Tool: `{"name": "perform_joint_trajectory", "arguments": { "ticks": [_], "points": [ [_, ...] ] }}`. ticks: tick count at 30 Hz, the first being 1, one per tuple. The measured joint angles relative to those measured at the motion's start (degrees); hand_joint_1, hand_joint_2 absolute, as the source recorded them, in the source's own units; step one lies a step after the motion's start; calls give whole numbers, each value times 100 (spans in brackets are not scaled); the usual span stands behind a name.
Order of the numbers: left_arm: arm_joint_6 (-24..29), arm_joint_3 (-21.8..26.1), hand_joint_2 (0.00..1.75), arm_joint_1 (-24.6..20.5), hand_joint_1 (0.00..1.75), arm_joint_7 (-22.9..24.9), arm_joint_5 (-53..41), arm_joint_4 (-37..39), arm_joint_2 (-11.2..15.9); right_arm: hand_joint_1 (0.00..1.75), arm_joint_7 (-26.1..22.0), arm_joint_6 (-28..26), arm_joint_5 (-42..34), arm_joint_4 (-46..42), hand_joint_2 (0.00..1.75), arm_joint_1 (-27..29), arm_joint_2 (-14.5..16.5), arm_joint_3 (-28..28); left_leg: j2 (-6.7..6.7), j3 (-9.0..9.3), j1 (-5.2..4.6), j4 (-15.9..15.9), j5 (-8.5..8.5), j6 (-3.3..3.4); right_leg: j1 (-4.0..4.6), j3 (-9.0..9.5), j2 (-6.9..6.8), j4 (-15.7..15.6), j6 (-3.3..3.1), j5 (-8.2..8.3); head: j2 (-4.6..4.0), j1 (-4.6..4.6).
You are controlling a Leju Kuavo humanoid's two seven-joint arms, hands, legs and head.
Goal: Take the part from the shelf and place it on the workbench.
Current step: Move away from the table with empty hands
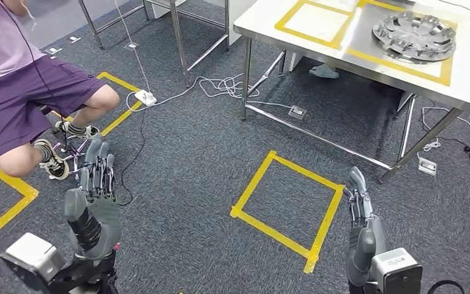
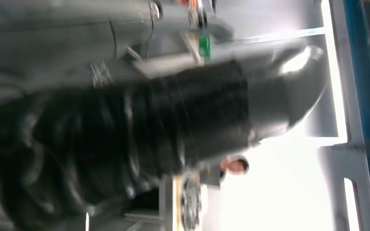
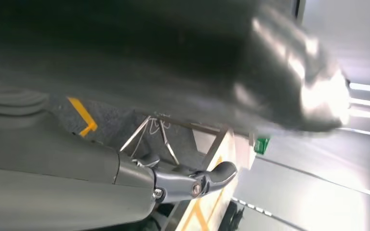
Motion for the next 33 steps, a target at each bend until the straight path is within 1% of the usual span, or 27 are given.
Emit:
{"name": "perform_joint_trajectory", "arguments": {
  "ticks": [2, 3, 4, 6, 7, 8, 9, 10, 11, 12, 13, 14, 16, 18, 19, 21, 22, 23, 24, 25, 26, 27, 28, 29, 31, 32, 33],
  "points": [
    [2, 0, 0, 0, 0, -1, 2, 1, 1, 0, 1, -3, 6, -10, 0, 3, 1, 2, -9, -32, 15, 43, -42, -66, -15, -5, 39, -60, -95, 47, 1, -16],
    [3, 0, 0, -1, 0, -2, 2, 1, 1, 0, 1, -3, 8, -14, 0, 2, 1, 3, -59, -99, 17, 179, -158, -92, -26, 13, 59, -88, -140, 86, 1, -43],
    [3, -1, 0, 3, 0, -2, 2, 2, 2, 0, 1, -2, 10, -18, 0, 2, 1, 4, -124, -219, 20, 441, -336, -109, -34, 24, 79, -104, -176, 126, 2, -78],
    [4, -2, 0, 18, 0, 1, 3, 10, 2, 0, 2, -2, 12, -19, 0, 5, 0, 5, -214, -524, 18, 1193, -723, -129, -18, -19, 126, -96, -219, 175, 2, -152],
    [4, -2, 0, 28, 0, 2, 4, 16, 3, 0, 2, -2, 12, -19, 0, 8, 0, 6, -225, -632, 17, 1480, -807, -132, -7, -46, 156, -87, -226, 190, 1, -177],
    [4, -2, 0, 35, 0, 2, 7, 22, 5, 0, 2, -2, 12, -19, 0, 9, 0, 7, -230, -647, 15, 1573, -777, -127, 3, -65, 192, -75, -229, 199, 1, -195],
    [4, -2, 0, 40, 0, 1, 11, 27, 7, 0, 3, -2, 13, -19, 0, 9, 0, 8, -239, -558, 13, 1447, -649, -110, 10, -79, 232, -57, -227, 202, 0, -211],
    [4, -2, 0, 44, 0, -1, 18, 30, 8, 0, 3, -3, 14, -19, 0, 9, 0, 9, -262, -373, 11, 1131, -461, -84, 15, -86, 275, -35, -220, 199, -1, -225],
    [4, -2, 0, 45, 0, -3, 28, 32, 8, 0, 3, -3, 17, -19, 0, 9, 1, 9, -321, -152, 11, 754, -329, -52, 16, -97, 314, -13, -209, 192, 0, -234],
    [4, -2, 0, 48, 0, -6, 39, 32, 8, 0, 5, -3, 22, -19, 0, 4, 1, 9, -383, 50, 9, 436, -242, -31, 19, -134, 351, 10, -190, 184, 0, -237],
    [4, -2, 0, 51, 0, -9, 50, 31, 8, 0, 9, -4, 27, -19, 0, 2, 1, 9, -431, 191, 6, 217, -215, -16, 18, -157, 385, 29, -162, 181, 0, -240],
    [4, -1, 0, 51, 0, -12, 62, 31, 8, 0, 14, -4, 34, -19, 0, 1, 1, 9, -457, 266, 1, 109, -254, -3, 14, -184, 415, 42, -130, 185, 1, -246],
    [6, 1, 0, 50, 0, -19, 75, 28, 5, 0, 28, -7, 44, -24, 0, 1, -1, 10, -407, 294, 1, 20, -261, 37, 6, -210, 465, 57, -57, 201, 0, -251],
    [8, 3, 0, 49, 0, -25, 79, 28, 1, 0, 38, -10, 52, -33, 0, -1, -6, 11, -342, 305, 22, -51, -242, 100, -2, -332, 406, 223, 16, 99, -1, -221],
    [8, 4, 0, 50, 0, -27, 79, 28, 0, 0, 41, -12, 55, -38, 0, -5, -10, 12, -309, 308, 34, -74, -229, 125, -12, -462, 348, 468, 54, -36, 0, -186],
    [7, 4, 0, 57, 0, -28, 79, 30, -1, 0, 48, -15, 56, -38, 0, -9, -15, 14, -238, 294, 25, -75, -224, 144, -47, -821, 250, 1216, 123, -362, 0, -108],
    [7, 4, 0, 61, 0, -27, 79, 32, -1, 0, 52, -15, 56, -37, 0, -5, -16, 15, -197, 287, 21, -71, -225, 146, -67, -978, 232, 1544, 149, -457, 1, -80],
    [7, 4, 0, 63, 0, -26, 79, 35, -1, 0, 55, -15, 56, -37, 0, -1, -16, 17, -154, 283, 18, -65, -227, 145, -82, -1054, 220, 1693, 167, -451, 0, -59],
    [7, 4, 0, 63, 0, -26, 79, 38, -1, 0, 57, -15, 56, -36, 0, 1, -17, 18, -113, 282, 18, -58, -229, 143, -94, -1028, 207, 1621, 176, -341, 1, -41],
    [8, 4, 0, 62, 0, -26, 79, 40, -1, 0, 59, -15, 56, -36, 0, 1, -17, 20, -74, 284, 18, -50, -233, 138, -101, -896, 180, 1331, 175, -148, 1, -21],
    [8, 4, 0, 61, 0, -26, 79, 41, -1, 0, 60, -15, 56, -36, 0, 0, -18, 21, -38, 287, 16, -43, -238, 130, -101, -709, 115, 916, 163, 53, 1, -1],
    [8, 4, 0, 60, 0, -27, 79, 41, -1, 0, 60, -15, 56, -36, 0, -5, -18, 21, -6, 285, 3, -33, -243, 114, -81, -533, 34, 531, 141, 190, 1, 19],
    [8, 4, 0, 60, 0, -27, 79, 42, -1, 0, 60, -15, 56, -38, 0, -12, -18, 22, 26, 274, -11, -25, -242, 90, -61, -395, -33, 253, 106, 267, 1, 32],
    [8, 4, 0, 61, 0, -28, 79, 42, -1, 0, 60, -15, 56, -39, 0, -16, -19, 22, 59, 258, -23, -19, -235, 61, -37, -334, -75, 117, 67, 282, 1, 32],
    [8, 3, 0, 58, 0, -29, 82, 43, -1, 0, 60, -15, 56, -43, 0, -19, -19, 22, 141, 234, -30, -20, -209, -6, -17, -328, -22, 78, -20, 299, 1, 11],
    [8, 3, 0, 55, 0, -30, 87, 44, 0, 0, 61, -15, 56, -45, 0, -16, -19, 23, 139, 213, -24, -4, -229, -37, -25, -336, 14, 55, -59, 330, 1, -4],
    [8, 4, 0, 52, 0, -32, 92, 44, 1, 0, 62, -15, 57, -47, 0, -20, -19, 23, 86, 169, -18, 79, -306, -62, -38, -338, 49, 29, -99, 361, 1, -27]
  ]
}}
